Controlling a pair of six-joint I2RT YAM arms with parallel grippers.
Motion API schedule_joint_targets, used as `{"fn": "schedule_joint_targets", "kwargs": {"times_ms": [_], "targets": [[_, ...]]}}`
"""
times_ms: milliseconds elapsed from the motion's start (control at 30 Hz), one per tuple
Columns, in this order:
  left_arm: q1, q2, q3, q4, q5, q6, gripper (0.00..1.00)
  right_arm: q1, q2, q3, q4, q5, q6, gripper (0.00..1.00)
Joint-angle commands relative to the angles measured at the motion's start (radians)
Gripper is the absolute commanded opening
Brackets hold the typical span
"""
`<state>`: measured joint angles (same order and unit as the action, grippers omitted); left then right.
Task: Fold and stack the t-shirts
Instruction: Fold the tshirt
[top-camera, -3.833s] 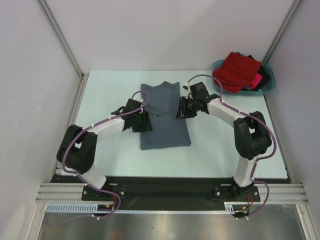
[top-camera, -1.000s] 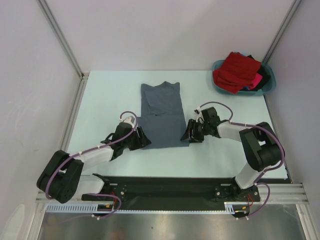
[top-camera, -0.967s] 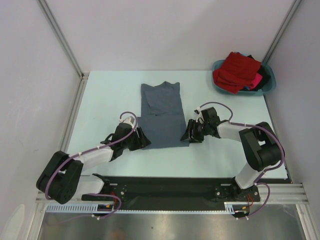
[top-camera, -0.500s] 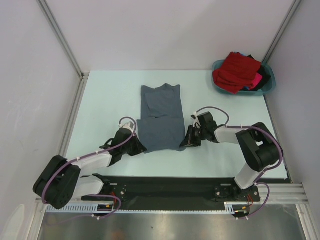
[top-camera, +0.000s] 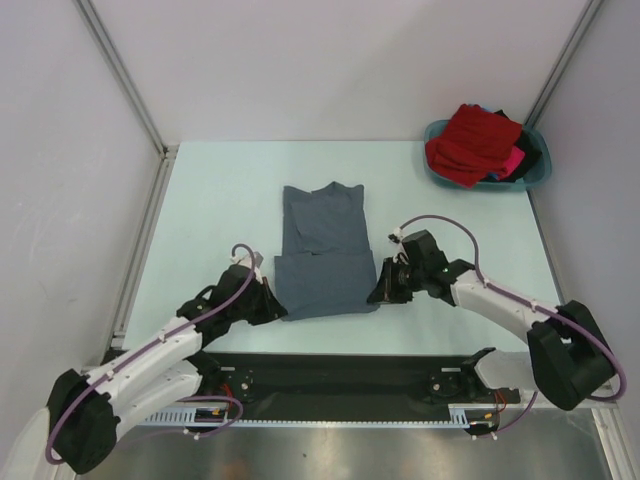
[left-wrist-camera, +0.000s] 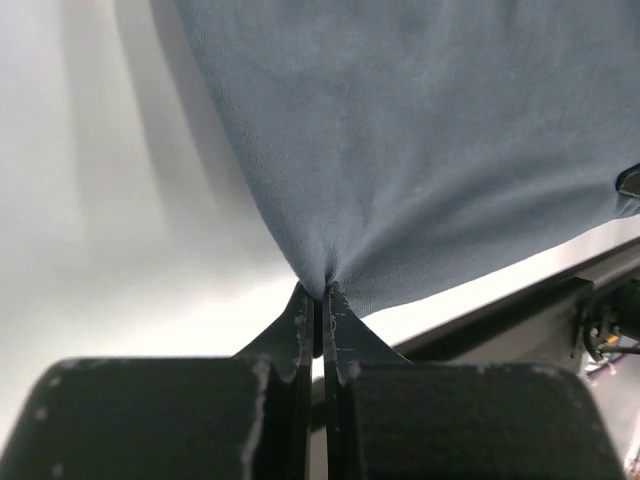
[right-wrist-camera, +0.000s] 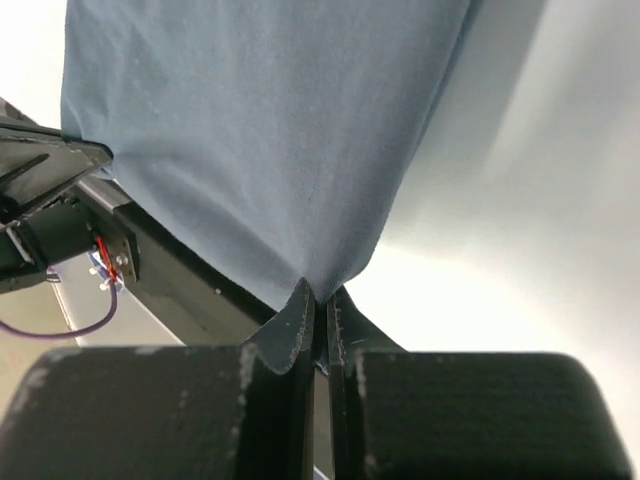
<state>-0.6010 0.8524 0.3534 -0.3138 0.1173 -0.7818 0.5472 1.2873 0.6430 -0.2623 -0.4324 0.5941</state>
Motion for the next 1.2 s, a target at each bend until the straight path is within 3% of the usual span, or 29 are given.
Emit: {"fn": "schedule_joint_targets", "kwargs": {"times_ms": [0, 200, 433, 733, 1167], "targets": [[-0.006, -0.059, 0.074, -0.163, -0.01, -0.007, 0.0, 0.01, -0.081, 0.004, -0.113, 0.049, -0.008, 0.0], [-0.006, -0.041, 0.189, -0.22, -0.008, 0.009, 0.0, 0.014, -0.106, 0.082, -0.155, 0.069, -0.033, 0.0], [-0.006, 0.091, 0.384, -0.252, -0.068, 0.078, 0.0, 0.01, -0.013, 0.25, -0.181, 0.101, -0.109, 0.0], [0.024, 0.315, 0.597, -0.249, -0.172, 0.179, 0.01, -0.081, 0.213, 0.474, -0.181, 0.046, -0.209, 0.02], [0.193, 0.732, 0.915, -0.156, -0.125, 0.288, 0.0, -0.197, 0.578, 0.837, -0.183, -0.08, -0.263, 0.04]]}}
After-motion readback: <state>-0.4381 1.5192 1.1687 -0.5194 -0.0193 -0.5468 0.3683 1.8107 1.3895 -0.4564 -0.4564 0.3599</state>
